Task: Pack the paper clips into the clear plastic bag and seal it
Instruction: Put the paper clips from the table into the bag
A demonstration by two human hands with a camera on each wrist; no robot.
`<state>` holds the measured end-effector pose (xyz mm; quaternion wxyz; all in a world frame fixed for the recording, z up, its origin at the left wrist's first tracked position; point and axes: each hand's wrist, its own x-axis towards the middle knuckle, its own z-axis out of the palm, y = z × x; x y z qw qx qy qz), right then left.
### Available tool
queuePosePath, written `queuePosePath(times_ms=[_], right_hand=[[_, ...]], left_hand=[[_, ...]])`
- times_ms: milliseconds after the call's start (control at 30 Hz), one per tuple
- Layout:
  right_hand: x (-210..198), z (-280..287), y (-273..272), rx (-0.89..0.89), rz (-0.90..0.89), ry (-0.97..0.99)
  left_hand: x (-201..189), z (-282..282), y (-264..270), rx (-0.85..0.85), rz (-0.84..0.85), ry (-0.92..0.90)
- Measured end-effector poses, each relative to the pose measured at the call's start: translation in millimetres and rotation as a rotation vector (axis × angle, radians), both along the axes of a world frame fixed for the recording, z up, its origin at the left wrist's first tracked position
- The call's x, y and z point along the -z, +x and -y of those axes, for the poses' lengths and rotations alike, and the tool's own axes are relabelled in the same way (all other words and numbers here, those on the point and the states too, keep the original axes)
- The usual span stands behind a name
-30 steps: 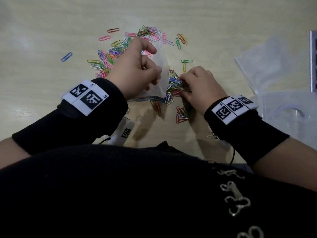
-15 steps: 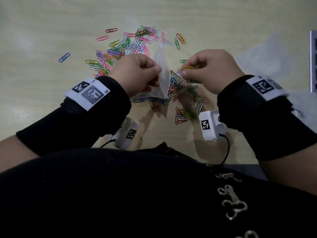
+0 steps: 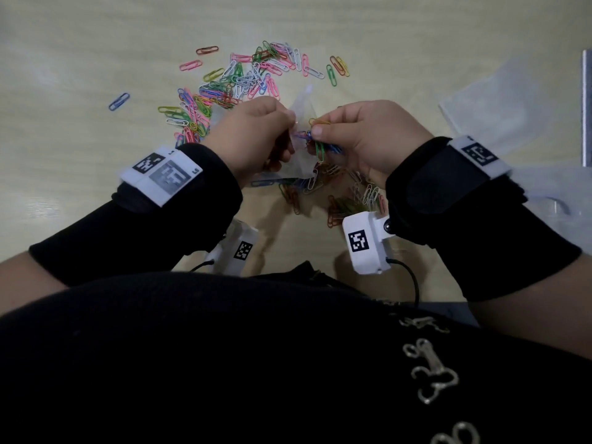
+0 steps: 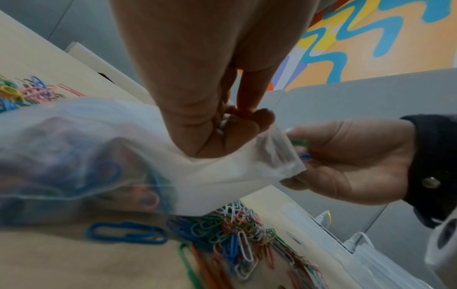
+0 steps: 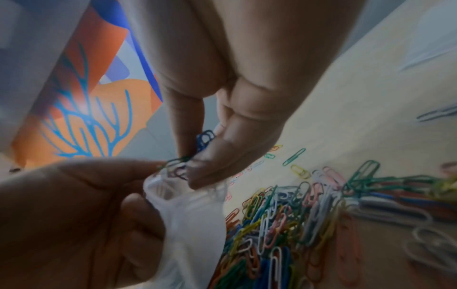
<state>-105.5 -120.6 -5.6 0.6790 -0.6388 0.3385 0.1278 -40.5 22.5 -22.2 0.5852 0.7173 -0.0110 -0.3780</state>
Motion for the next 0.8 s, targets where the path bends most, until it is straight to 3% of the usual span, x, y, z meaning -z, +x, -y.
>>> queuePosePath(times_ms=[100,233,433,500,567,633,800], right_hand=[[0.2,-1.2,4.3,-0.133,-0.044,-0.326],[-9.1,-7.8,9.1,-0.308,-0.020,-0.425],[-5.6,5.4,8.5,-0.185,0.061,-0.670],[4.6,10.5,4.3,-0.374,-0.038,-0.828],[16.5,9.6,-4.7,-0.681,-0.160,-0.908],[26.8,2.2,-13.9,-0.859,-0.165,-0.984],[41.3,-2.1,-20.1,-0.814,-0.010,-1.134]], left_hand=[[0.7,0.6,-1.6,0.034,0.007,0.013],[0.3,1.2,-2.2,0.027,0.033,0.042],[-0.7,-0.8,0.9,-0.006,0.037,0.047],[-0.7,-2.5,1.9,-0.012,0.043,0.049],[-1.0,-3.6,2.4,-0.018,0.046,0.044],[-1.6,-4.3,2.9,-0.030,0.042,0.033],[-3.0,-5.1,3.3,-0.050,0.044,0.033]])
